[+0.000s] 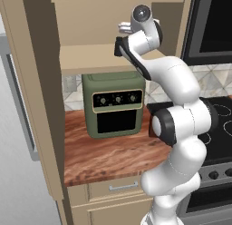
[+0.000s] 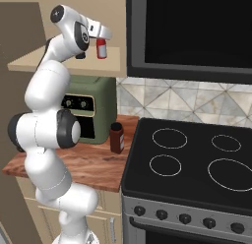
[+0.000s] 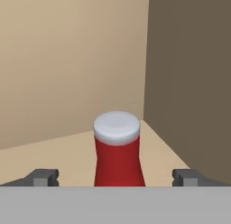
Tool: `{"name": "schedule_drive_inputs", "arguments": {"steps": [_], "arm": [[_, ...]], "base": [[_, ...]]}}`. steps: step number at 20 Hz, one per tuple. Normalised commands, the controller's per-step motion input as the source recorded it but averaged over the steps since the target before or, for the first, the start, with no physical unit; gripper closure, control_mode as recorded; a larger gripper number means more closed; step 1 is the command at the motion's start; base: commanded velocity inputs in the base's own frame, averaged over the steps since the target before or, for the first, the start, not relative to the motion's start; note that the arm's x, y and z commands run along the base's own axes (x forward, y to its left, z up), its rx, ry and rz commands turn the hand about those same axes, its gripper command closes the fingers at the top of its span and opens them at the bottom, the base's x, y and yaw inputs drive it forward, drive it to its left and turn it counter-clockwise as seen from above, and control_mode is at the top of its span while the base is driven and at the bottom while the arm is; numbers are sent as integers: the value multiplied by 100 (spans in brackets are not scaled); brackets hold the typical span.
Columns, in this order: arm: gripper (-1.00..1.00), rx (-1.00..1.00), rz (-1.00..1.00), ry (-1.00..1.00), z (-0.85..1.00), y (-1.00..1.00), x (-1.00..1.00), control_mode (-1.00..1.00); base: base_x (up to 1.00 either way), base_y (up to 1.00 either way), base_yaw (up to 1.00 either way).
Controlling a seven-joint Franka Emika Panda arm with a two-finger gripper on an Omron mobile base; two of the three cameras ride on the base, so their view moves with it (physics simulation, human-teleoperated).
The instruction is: Collect the paprika, ketchup, and shaker from the cabinet and place them next to the stove.
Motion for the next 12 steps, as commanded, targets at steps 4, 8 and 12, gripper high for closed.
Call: {"name": "schedule_drive_inputs", "arguments": {"steps": [4, 8, 12], "arm": [[-100, 0, 0, 0, -6, -5, 5, -100], [-100, 0, 0, 0, -5, -3, 3, -100], [-100, 0, 0, 0, -3, -1, 4, -100]], "base": [[0, 0, 0], [0, 0, 0], [0, 0, 0]]}}
